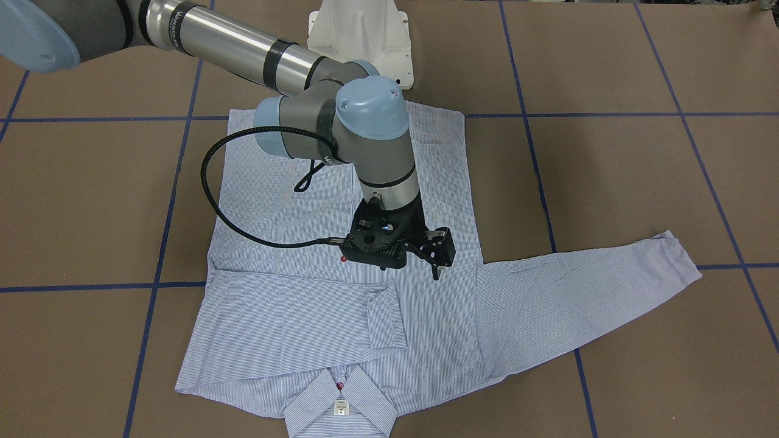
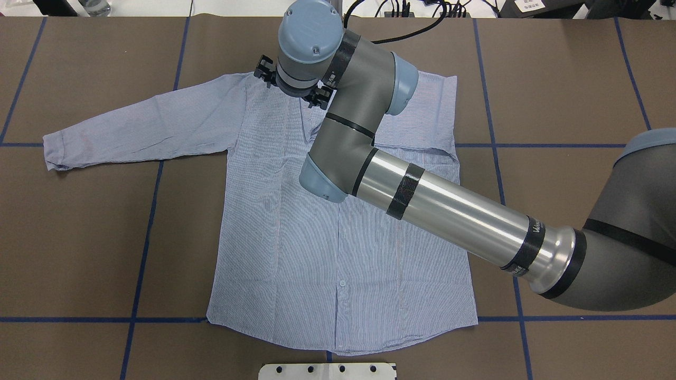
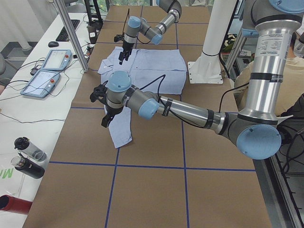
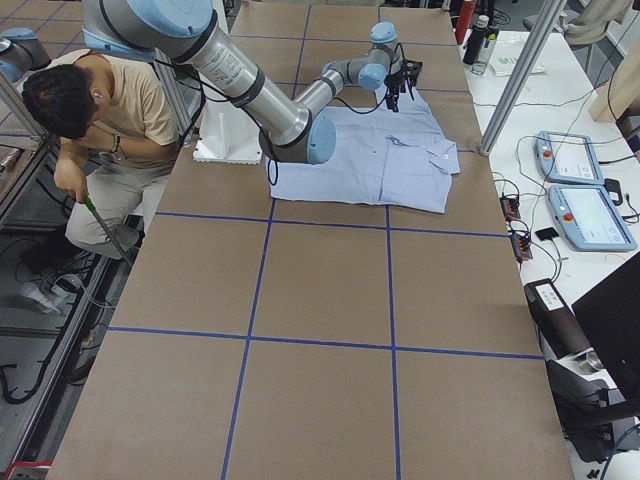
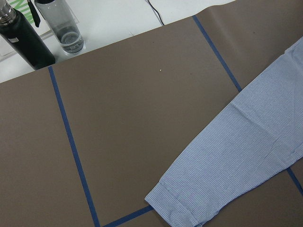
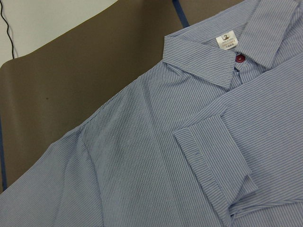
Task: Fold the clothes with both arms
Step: 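Carry the sleeve across the shirt toward the collar with the right gripper, then lay the sleeve near the collar while the left gripper grasps the other cuff, then carry the other sleeve toward the collar with the left gripper while the right withdraws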
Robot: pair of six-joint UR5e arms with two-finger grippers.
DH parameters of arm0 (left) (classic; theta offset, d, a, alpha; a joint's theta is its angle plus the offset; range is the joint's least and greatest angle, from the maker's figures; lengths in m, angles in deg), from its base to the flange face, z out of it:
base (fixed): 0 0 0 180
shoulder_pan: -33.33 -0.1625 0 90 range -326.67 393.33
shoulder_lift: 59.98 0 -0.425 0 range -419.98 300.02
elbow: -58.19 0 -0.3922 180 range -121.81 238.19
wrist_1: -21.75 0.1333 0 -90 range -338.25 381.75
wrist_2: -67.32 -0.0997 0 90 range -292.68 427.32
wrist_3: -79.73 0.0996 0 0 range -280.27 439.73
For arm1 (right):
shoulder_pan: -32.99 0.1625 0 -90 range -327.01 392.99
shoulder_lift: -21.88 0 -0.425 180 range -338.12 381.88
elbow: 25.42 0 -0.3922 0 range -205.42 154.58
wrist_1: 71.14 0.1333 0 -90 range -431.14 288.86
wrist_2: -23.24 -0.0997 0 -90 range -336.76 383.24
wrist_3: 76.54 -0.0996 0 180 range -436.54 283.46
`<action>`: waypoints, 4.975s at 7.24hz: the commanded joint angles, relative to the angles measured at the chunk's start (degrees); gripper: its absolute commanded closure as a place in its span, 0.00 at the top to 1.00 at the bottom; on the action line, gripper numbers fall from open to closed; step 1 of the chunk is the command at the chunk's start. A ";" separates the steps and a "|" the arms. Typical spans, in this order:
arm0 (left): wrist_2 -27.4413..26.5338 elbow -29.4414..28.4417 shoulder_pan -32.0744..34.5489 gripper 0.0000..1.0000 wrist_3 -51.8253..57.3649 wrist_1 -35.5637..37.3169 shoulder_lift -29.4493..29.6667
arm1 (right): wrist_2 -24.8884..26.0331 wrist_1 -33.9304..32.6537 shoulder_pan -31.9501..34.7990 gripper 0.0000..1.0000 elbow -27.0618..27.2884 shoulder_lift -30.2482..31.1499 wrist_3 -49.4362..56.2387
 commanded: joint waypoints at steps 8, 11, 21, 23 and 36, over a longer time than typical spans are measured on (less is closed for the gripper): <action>0.00 -31.36 -11.94 0.92 -48.31 -43.68 0.93 | 0.24 -0.50 1.25 1.00 14.59 13.65 0.57; -0.09 -31.71 -16.33 0.76 -57.75 -47.48 0.05 | 0.06 -0.59 2.83 1.00 20.22 19.10 1.28; -3.08 -33.02 -18.89 0.50 -66.89 -47.48 1.44 | 0.33 -0.68 2.75 1.00 22.68 22.00 1.28; -3.08 -33.38 -19.24 0.51 -66.89 -47.48 1.54 | 0.33 -0.68 2.66 1.00 22.77 21.91 1.28; 2.46 -21.44 -20.12 0.00 -79.16 -46.52 6.94 | -0.63 -3.22 6.68 1.00 29.34 26.81 2.67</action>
